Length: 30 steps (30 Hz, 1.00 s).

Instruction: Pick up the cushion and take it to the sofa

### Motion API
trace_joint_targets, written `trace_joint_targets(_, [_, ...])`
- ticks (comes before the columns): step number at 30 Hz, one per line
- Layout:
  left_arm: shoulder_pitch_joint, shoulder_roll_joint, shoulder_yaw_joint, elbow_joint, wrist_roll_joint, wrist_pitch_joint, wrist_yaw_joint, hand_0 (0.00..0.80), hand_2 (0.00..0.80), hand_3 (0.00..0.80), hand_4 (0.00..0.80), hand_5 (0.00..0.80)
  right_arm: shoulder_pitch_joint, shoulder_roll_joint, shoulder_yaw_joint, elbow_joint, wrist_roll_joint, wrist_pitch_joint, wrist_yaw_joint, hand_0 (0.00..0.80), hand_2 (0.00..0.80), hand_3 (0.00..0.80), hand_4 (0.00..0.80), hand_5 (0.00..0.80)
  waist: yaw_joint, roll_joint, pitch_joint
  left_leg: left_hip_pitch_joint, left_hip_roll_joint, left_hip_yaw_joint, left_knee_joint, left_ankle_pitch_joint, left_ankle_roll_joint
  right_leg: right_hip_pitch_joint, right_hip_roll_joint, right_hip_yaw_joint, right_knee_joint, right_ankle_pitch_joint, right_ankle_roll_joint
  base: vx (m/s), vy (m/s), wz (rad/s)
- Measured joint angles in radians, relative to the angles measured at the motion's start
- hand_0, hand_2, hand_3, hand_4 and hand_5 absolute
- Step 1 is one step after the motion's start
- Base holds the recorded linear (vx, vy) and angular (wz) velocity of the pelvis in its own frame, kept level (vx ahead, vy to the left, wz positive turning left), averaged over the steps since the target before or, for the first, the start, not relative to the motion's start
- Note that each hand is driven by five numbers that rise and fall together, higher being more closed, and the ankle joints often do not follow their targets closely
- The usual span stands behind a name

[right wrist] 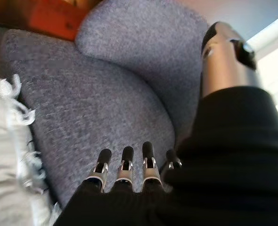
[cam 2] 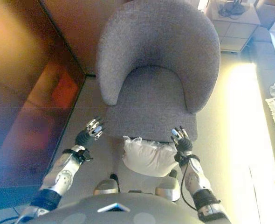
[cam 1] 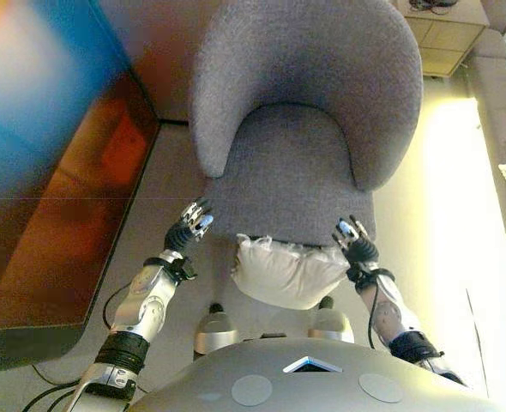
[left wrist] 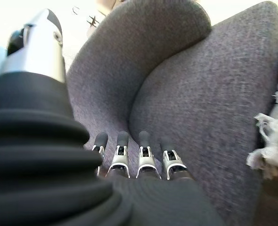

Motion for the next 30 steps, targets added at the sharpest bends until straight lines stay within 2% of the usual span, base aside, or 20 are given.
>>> trace_joint_targets(3, [0.015,-0.008,0.0,0.0,-0.001,-0.007,-0.004,0.0,0.0,0.0,0.0,0.0,-0.001,0.005,0.001,0.0,-0.021,0.006,0.015,0.0,0.0,0.0,0.0,0.0,0.001,-0.005,0.0,0.013,0.003,0.017,-0.006,0.0,0.0,0.003,0.007,0.001,-0.005,0.002,-0.001,0.032,-0.037,-0.12])
trace_joint_targets(14, [0.07,-0.017,0.001,0.0,-0.002,-0.016,-0.047,0.0,0.0,0.0,0.0,0.0,-0.012,0.009,0.006,-0.001,-0.027,0.028,0.038,0.0,0.0,0.0,0.0,0.0,0.003,-0.025,0.002,0.014,0.013,0.025,-0.007,-0.001,-0.001,0.004,0.022,0.003,-0.029,0.011,-0.01,-0.01,0.005,-0.02])
trace_joint_targets(19, [0.061,-0.014,0.0,0.004,-0.002,-0.017,-0.073,0.0,0.0,0.0,0.0,0.0,-0.014,0.017,0.012,-0.009,-0.027,0.028,0.042,0.0,0.0,0.0,0.0,0.0,-0.004,-0.032,0.006,0.015,0.001,0.082,-0.007,-0.005,-0.007,-0.049,0.008,0.026,-0.016,0.04,-0.011,-0.067,0.071,-0.37])
trace_joint_targets(21, [0.053,-0.013,0.0,0.004,-0.002,-0.022,-0.074,0.0,0.0,0.0,0.0,0.0,-0.015,0.02,0.02,-0.011,-0.027,0.028,0.043,0.0,0.0,0.0,0.0,0.0,-0.008,-0.037,0.013,0.021,-0.004,0.115,-0.012,-0.005,-0.007,-0.078,-0.004,0.007,0.002,0.054,-0.019,-0.102,0.052,-0.46])
trace_joint_targets(23, [0.047,-0.011,0.0,0.011,-0.002,-0.033,-0.073,0.0,0.0,0.0,0.0,0.0,-0.013,0.034,0.028,-0.03,-0.027,0.029,0.045,0.0,0.0,0.0,0.0,0.0,-0.017,-0.042,0.031,0.037,-0.007,0.157,-0.011,-0.013,-0.001,-0.109,-0.014,-0.045,0.039,0.074,-0.038,-0.113,0.008,-0.51])
trace_joint_targets(25, [0.027,0.0,-0.001,0.016,-0.002,-0.036,-0.073,0.0,0.0,0.0,0.0,0.0,-0.017,0.043,0.044,-0.036,-0.027,0.028,0.053,0.0,0.0,0.0,0.0,0.0,-0.028,-0.051,0.04,0.028,-0.006,0.164,0.013,-0.031,0.003,-0.126,-0.028,-0.053,0.048,0.064,-0.042,-0.05,-0.138,-0.28])
trace_joint_targets(28, [0.002,0.004,0.01,0.017,-0.004,-0.052,-0.064,0.0,0.0,0.0,0.0,0.0,-0.015,0.043,0.061,-0.034,-0.027,0.029,0.068,0.0,0.0,0.0,0.0,0.0,-0.022,-0.036,0.05,0.029,0.026,0.176,0.038,-0.041,-0.004,-0.128,-0.031,-0.085,0.073,0.051,-0.055,0.015,-0.191,-0.09])
trace_joint_targets(30, [0.005,-0.001,0.024,0.017,-0.013,-0.061,-0.047,0.0,0.0,0.0,0.0,0.0,-0.02,0.034,0.063,-0.036,-0.026,0.029,0.073,0.0,0.0,0.0,0.0,0.0,-0.023,-0.026,0.05,0.029,0.054,0.172,0.054,-0.047,-0.013,-0.129,-0.003,-0.089,0.096,0.029,-0.065,0.07,-0.152,-0.07])
